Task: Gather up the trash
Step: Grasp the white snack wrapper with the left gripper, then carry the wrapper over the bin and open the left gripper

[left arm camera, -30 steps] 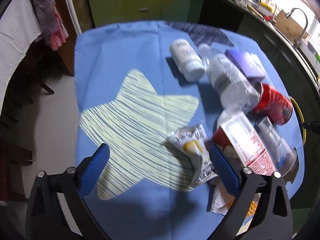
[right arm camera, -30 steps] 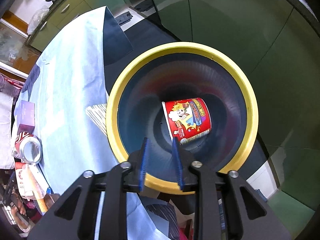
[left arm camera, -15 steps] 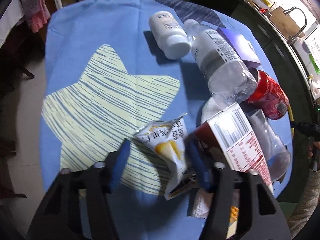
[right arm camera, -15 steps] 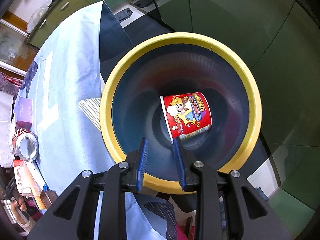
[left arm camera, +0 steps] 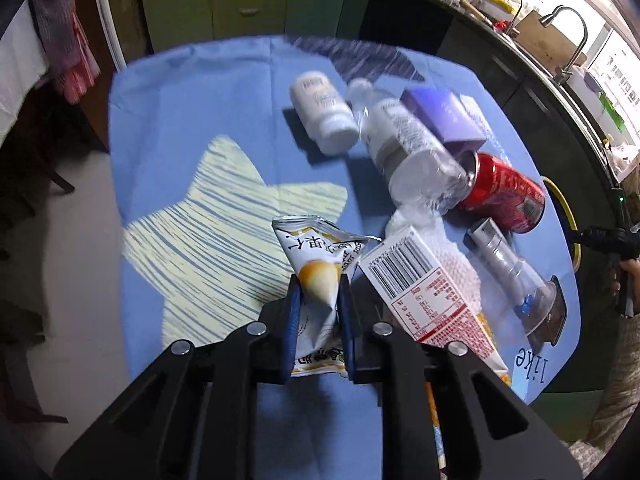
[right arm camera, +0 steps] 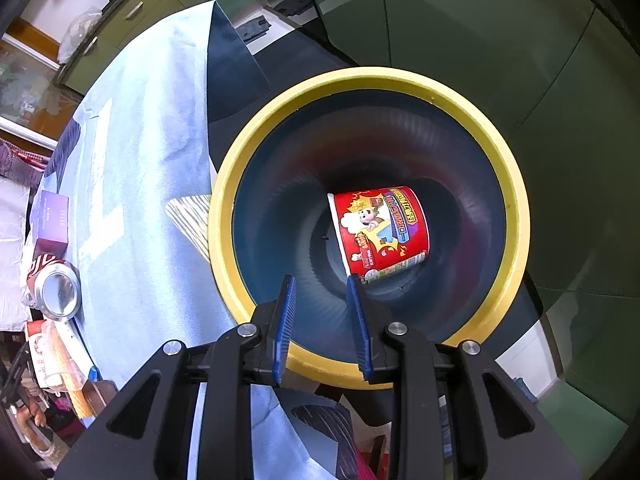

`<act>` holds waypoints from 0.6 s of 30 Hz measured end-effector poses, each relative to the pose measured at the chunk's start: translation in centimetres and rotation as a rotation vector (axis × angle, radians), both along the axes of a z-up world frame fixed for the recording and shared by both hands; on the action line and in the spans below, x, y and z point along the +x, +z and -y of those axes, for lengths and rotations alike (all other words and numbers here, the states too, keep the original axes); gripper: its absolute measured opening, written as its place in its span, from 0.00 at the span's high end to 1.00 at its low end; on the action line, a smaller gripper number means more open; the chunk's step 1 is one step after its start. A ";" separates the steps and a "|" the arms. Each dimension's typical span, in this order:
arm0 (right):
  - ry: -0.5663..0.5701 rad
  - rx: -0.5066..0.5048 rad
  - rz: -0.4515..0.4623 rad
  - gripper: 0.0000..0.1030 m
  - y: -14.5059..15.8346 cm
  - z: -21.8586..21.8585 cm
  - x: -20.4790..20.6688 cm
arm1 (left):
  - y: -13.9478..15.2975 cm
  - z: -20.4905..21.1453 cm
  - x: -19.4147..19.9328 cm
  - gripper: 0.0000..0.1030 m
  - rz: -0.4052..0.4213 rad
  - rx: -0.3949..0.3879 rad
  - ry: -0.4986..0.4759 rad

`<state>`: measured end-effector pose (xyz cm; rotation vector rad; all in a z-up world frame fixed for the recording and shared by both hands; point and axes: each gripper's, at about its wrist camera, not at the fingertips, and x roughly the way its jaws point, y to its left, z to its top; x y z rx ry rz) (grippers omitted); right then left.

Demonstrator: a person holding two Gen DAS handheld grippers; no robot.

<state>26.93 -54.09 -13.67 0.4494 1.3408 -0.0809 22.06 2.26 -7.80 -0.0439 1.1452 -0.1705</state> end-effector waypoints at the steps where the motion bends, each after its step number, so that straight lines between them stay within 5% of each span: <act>1: 0.000 0.000 0.002 0.74 0.1 0.0 -0.1 | 0.8 0.0 -0.3 0.83 0.020 0.006 0.000; 8: -0.002 -0.007 0.030 0.74 1.5 0.6 -0.7 | 6.0 3.7 -1.1 0.83 0.139 0.021 -0.110; 12: -0.012 -0.015 0.069 0.74 2.9 1.6 -2.2 | 7.8 11.9 0.2 0.83 0.140 -0.007 -0.306; 18: -0.046 -0.014 0.120 0.74 4.7 4.3 -5.5 | 6.9 27.7 2.8 0.83 0.055 -0.042 -0.594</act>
